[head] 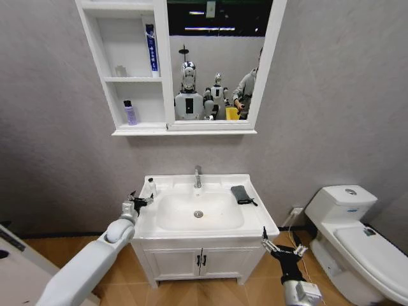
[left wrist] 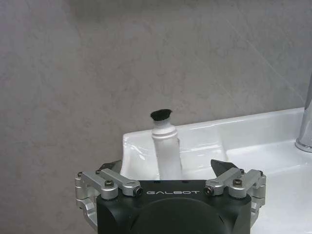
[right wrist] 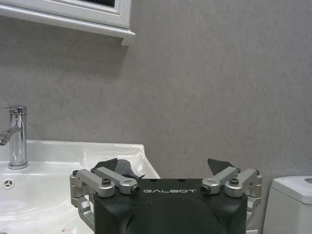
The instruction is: Move facial cleanser and shampoo from washbasin to cabinet, then wipe washbasin with towel.
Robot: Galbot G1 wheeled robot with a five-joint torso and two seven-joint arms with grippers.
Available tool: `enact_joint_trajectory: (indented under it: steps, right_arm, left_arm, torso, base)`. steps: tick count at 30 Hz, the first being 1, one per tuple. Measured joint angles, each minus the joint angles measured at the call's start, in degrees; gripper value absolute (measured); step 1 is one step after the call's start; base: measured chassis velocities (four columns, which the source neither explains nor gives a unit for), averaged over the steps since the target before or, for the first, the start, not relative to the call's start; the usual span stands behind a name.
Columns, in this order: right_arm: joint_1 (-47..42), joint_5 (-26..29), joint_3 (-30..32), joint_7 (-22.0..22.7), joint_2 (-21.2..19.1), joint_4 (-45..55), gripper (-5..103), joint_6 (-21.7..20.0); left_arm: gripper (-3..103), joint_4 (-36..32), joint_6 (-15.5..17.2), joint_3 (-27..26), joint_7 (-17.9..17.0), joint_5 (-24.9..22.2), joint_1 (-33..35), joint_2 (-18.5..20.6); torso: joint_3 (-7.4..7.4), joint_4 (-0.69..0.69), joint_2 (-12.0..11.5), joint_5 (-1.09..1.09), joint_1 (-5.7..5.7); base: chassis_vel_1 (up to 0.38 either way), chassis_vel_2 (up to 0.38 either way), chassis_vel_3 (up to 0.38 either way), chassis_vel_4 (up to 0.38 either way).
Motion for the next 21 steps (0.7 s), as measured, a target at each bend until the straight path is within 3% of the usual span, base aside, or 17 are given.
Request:
enact_joint_trajectory:
  steps: [11, 21]
  right_arm:
    - [1.15, 1.14, 0.18, 0.15, -0.98, -1.28, 100, -1.05]
    - [1.08, 1.56, 0.75, 0.22, -1.14, -1.85, 100, -1.00]
  left_arm:
    - [100, 13.08, -0.15, 3.00, 0.84, 3.58, -8.54, -6.71]
    - [100, 22.82, -2.15, 2.55, 2.26, 5.44, -14.56, -11.64]
  torso:
    - [0.00, 0.00, 0.00, 0.00, 0.00]
    - [0.00, -0.01, 0.00, 0.00, 0.01]
  base:
    - [0.000, 0.000, 0.000, 0.000]
    - [0.000, 0.000, 0.000, 0.000]
